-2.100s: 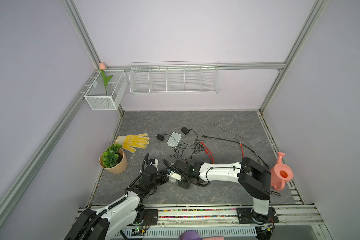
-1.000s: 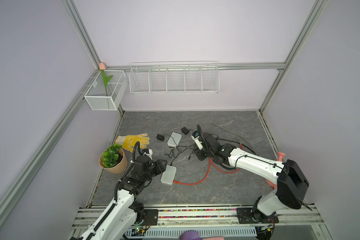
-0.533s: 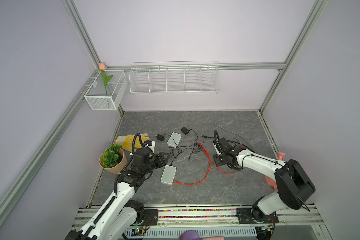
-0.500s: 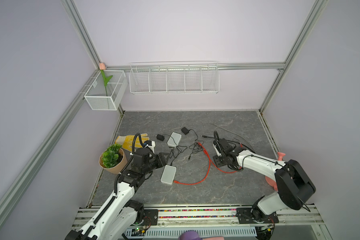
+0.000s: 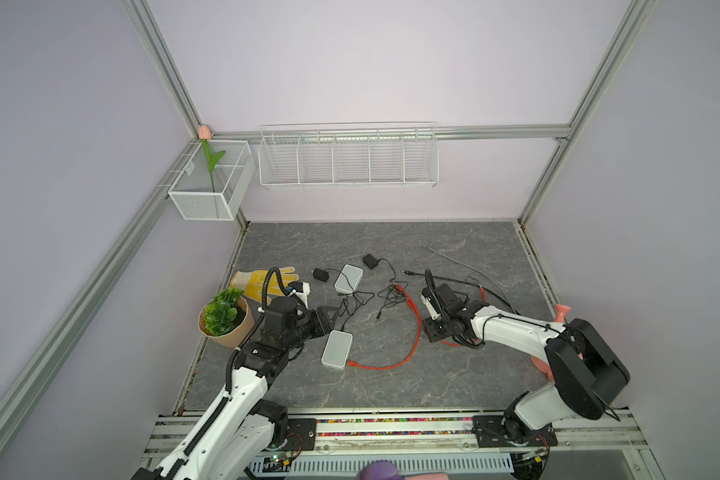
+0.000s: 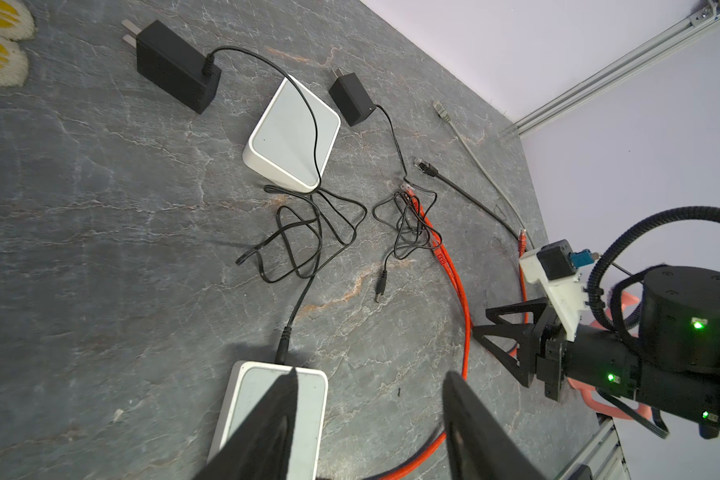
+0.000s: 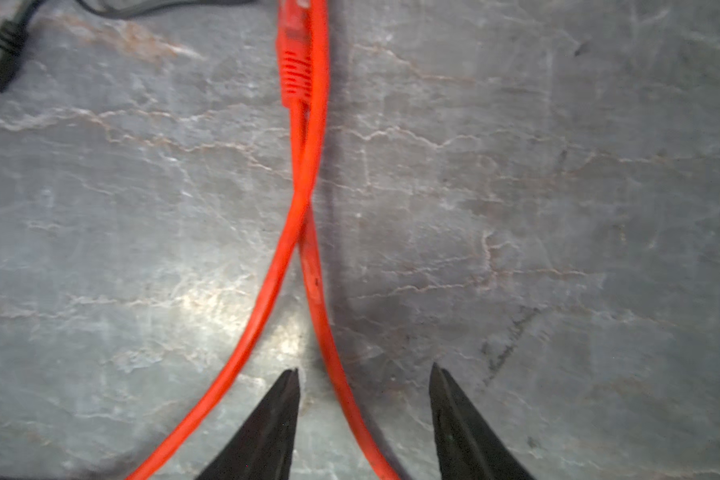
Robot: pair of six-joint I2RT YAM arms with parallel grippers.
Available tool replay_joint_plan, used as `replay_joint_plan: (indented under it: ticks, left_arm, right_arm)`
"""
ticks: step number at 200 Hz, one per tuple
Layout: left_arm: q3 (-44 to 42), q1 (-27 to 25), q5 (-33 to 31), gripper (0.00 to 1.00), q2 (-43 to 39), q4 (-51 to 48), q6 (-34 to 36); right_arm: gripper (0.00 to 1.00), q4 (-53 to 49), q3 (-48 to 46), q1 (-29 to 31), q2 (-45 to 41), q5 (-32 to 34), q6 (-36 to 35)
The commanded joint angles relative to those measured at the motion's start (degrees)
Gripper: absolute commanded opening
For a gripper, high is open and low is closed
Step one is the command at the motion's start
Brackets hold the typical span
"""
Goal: Insert the plug into the switch port
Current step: 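Release the plug and grasp a second red ethernet plug with the right gripper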
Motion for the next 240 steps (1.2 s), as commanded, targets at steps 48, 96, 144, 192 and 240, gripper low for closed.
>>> replay_joint_plan:
  ticks: [48, 96, 144, 192, 240]
  left_arm:
    - [0.88, 1.17, 1.25, 0.57, -0.52, -0.71, 1.14]
    - [0.26, 3.04, 1.90, 0.56, -2.34, -0.96, 0.72]
    - [2.02, 3.15, 3.89, 0.55, -2.34, -0.27, 1.95]
    - [1.42, 2.54, 13.85, 0.58, -3.19, 11.09, -1.40]
    - [3.20, -7.11, 20.02, 0.66, 7.38, 27.54, -6.14]
  right_arm:
    - [0.52, 2.96, 3.95, 1.29, 11.50, 0.05, -1.11]
    - [0.11, -0.40, 7.52, -0.86, 13.92, 3.30, -1.47]
    - [0.07, -11.67, 12.81, -0.80, 7.69, 13.72, -4.17]
    - [0.07, -6.00, 11.22, 2.65, -10.79, 10.75, -11.34]
    - [0.06, 6.58, 1.11, 6.37, -24.75, -8.14, -17.06]
